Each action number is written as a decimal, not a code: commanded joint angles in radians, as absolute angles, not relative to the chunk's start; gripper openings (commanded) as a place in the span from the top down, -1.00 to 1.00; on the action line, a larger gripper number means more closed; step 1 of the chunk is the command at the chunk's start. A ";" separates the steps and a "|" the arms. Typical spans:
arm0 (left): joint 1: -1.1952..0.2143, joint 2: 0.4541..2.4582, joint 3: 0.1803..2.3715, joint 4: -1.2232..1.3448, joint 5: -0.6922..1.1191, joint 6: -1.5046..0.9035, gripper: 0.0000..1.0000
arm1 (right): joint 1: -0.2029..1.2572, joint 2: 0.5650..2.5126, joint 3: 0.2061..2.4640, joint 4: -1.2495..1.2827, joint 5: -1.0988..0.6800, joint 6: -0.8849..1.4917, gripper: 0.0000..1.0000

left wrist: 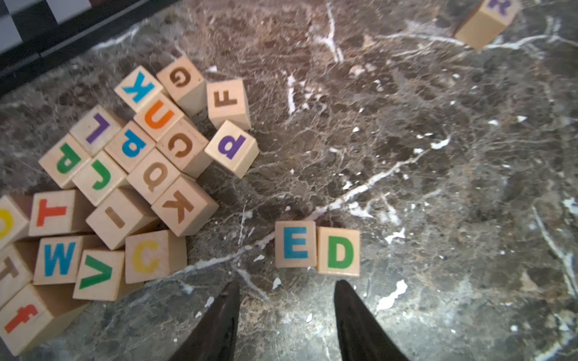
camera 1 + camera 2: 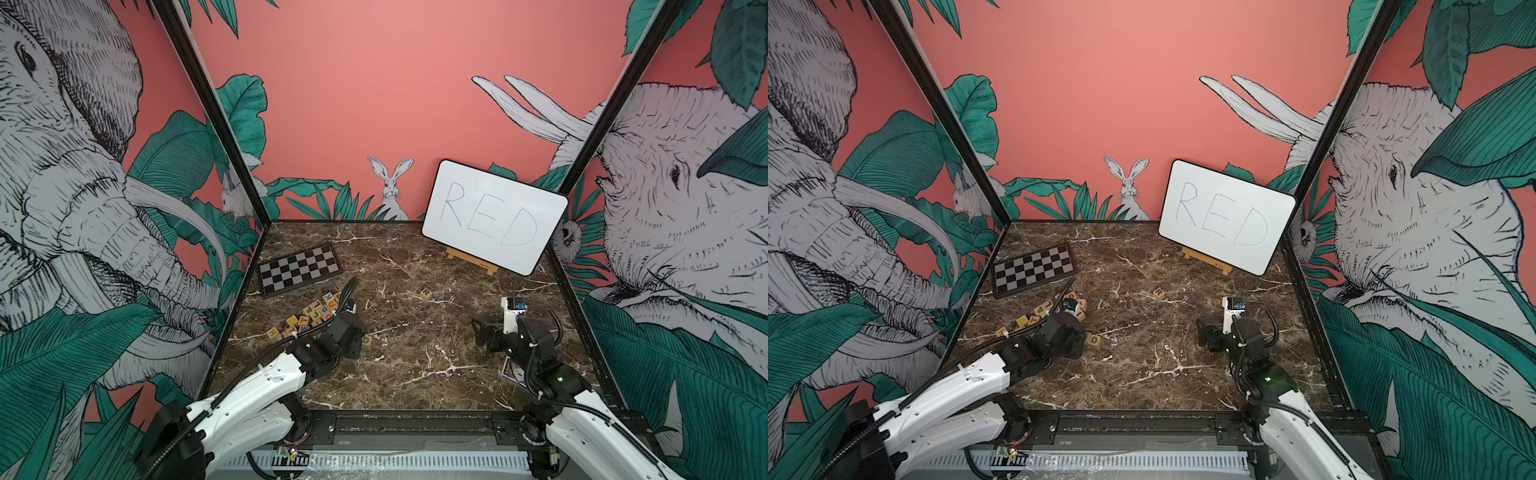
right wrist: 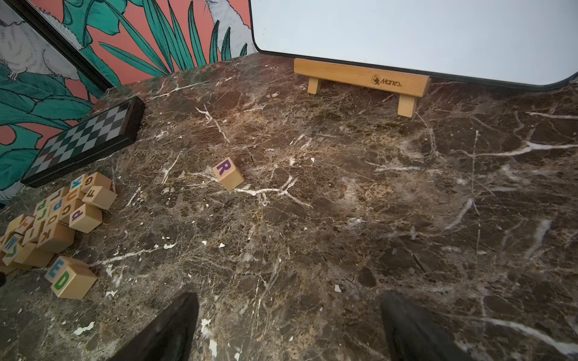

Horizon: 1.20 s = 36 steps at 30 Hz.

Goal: Assemble the uppercase word "red" with letter blocks
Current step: Pick up the letter block from the center of the board.

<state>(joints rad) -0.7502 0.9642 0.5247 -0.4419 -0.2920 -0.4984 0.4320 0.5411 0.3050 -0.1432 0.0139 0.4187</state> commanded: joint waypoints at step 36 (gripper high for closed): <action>-0.707 1.172 0.540 -0.328 -0.261 -0.501 0.05 | 0.437 0.529 0.300 -0.114 0.014 0.423 -0.81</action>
